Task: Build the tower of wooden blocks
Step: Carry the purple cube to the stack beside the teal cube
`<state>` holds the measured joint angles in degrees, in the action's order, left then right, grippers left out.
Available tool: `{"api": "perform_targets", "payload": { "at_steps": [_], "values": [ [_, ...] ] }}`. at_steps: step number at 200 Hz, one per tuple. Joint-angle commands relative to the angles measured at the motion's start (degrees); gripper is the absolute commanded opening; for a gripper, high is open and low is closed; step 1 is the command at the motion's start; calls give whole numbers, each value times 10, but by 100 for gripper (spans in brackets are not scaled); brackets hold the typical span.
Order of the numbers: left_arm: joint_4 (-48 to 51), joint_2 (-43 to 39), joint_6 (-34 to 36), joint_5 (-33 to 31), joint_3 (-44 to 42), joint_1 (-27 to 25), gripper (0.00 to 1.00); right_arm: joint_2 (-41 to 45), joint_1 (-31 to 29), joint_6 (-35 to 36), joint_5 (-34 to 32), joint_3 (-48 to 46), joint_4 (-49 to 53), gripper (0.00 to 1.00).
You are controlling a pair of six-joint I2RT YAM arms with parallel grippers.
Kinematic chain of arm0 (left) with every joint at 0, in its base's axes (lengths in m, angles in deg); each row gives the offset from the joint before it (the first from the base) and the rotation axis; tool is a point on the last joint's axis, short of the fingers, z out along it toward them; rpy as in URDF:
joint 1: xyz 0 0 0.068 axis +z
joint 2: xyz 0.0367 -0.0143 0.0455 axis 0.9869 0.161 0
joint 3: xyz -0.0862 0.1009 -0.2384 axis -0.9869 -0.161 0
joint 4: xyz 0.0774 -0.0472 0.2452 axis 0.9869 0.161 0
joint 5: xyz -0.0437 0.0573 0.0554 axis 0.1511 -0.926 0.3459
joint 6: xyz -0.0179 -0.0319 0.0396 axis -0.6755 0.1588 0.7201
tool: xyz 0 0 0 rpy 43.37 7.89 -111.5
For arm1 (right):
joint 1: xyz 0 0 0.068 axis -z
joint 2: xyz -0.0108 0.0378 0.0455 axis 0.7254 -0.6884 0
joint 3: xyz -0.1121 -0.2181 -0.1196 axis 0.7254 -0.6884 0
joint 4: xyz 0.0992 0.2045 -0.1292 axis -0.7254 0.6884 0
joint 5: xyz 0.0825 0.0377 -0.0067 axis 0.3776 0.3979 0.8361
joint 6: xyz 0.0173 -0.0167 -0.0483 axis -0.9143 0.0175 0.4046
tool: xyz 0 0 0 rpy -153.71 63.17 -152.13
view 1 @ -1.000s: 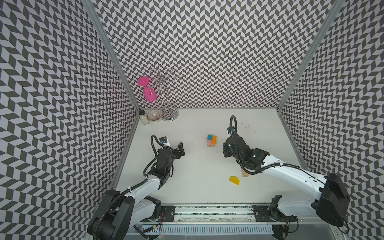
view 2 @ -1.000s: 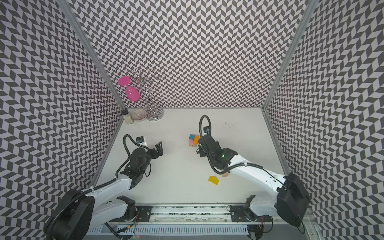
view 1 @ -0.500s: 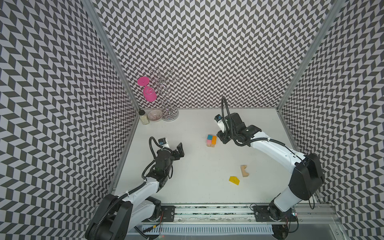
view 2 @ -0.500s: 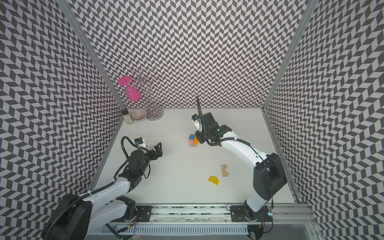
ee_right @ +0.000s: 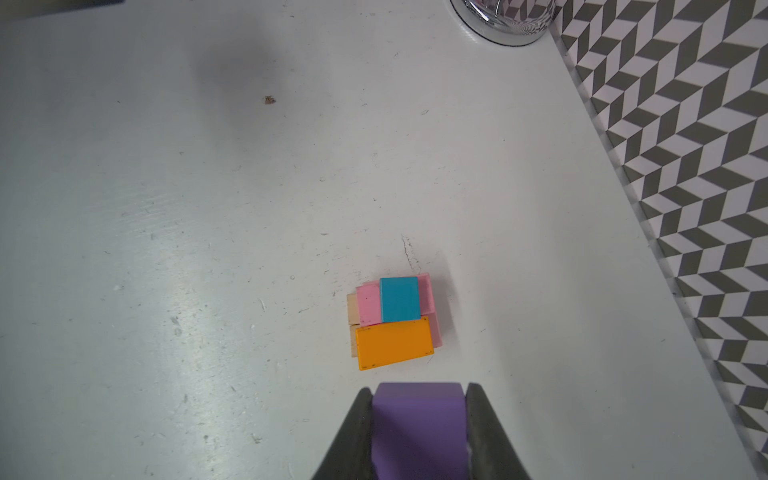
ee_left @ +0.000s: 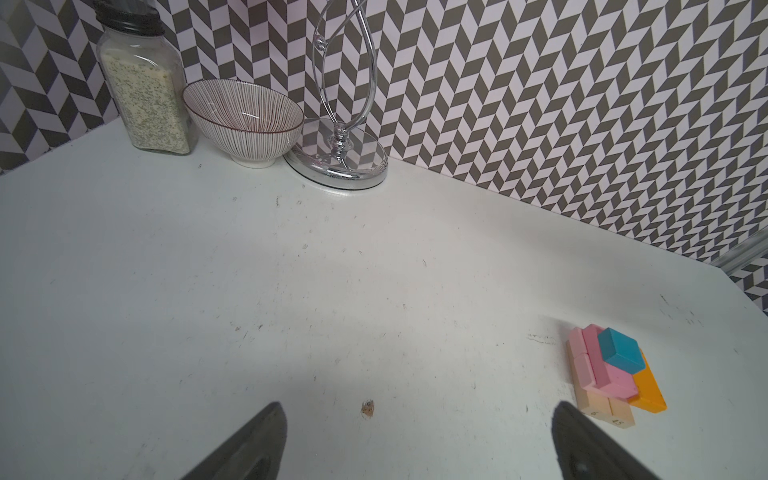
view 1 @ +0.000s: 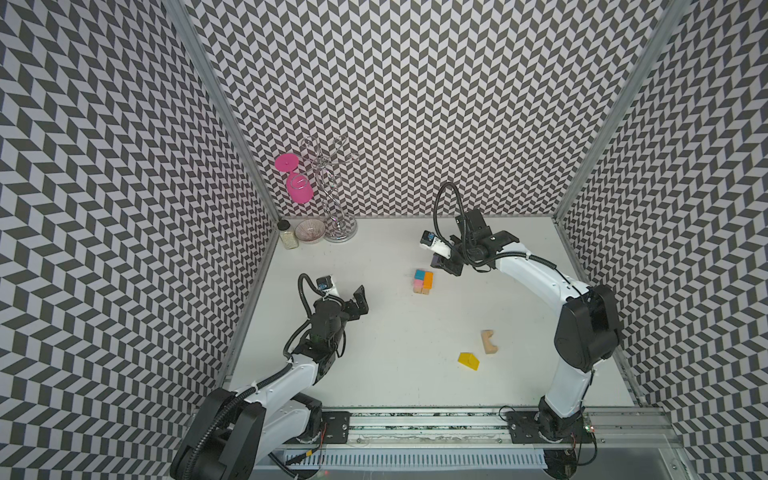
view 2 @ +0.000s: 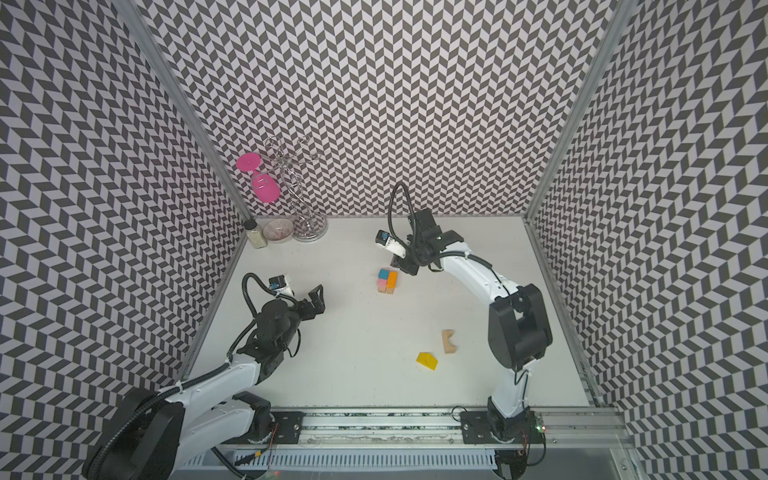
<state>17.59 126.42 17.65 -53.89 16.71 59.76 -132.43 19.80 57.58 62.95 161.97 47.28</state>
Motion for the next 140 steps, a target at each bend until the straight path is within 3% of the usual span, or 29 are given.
{"api": "perform_targets", "payload": {
  "at_steps": [1, 59, 140],
  "values": [
    [-17, 0, -5, 0, -4, 2, 100, -29, 1, 64, 16, 22, 6, 0],
    [-21, 31, -2, -14, 14, 3, 100, -121, 11, 71, 48, 78, 28, 0],
    [-19, 38, -1, -16, 19, 3, 100, -119, 24, 73, 84, 41, 13, 2]
  ]
}}
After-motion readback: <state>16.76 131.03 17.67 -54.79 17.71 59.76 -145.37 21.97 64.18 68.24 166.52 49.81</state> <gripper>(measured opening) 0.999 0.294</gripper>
